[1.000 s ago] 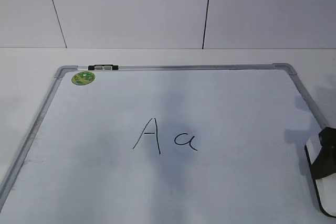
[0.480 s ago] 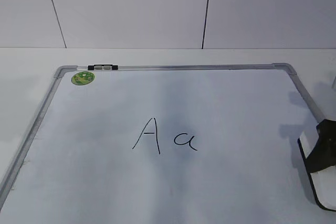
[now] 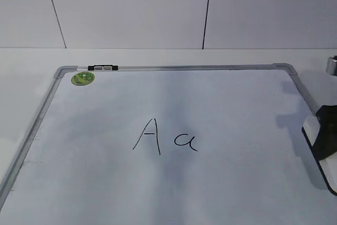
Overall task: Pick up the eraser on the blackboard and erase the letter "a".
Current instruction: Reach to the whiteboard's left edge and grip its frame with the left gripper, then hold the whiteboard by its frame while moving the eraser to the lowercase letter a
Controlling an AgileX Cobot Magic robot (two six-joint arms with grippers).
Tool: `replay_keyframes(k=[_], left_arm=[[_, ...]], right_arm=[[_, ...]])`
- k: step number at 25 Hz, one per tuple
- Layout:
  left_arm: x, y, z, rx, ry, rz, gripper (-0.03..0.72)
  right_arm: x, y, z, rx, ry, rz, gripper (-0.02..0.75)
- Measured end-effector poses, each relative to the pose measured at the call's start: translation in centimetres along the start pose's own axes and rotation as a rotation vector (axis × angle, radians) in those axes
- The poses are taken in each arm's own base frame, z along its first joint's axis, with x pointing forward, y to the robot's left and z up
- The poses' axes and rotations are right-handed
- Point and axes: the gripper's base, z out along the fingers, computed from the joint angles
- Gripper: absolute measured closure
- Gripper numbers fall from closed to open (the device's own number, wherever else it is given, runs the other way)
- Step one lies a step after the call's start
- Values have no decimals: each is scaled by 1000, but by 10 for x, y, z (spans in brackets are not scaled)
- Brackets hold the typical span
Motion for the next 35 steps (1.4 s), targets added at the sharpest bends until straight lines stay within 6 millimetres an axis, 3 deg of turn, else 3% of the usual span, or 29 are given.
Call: replay_keyframes(k=[5, 12, 15, 28, 35], left_arm=[[-6, 1, 9, -6, 39, -8, 443], [-37, -5, 13, -5, 99, -4, 431], [-51, -7, 18, -5, 106, -5, 410], [-76, 8, 81, -60, 193, -31, 377], [-81, 14, 101, -78, 183, -24, 426]], right_arm=[[-17, 23, 3, 91, 63, -93, 192], [-43, 44, -24, 132, 11, -137, 192], [-51, 47, -25, 131, 2, -142, 192], [-53, 51, -19, 109, 30, -134, 194], [-53, 51, -19, 103, 31, -138, 194]])
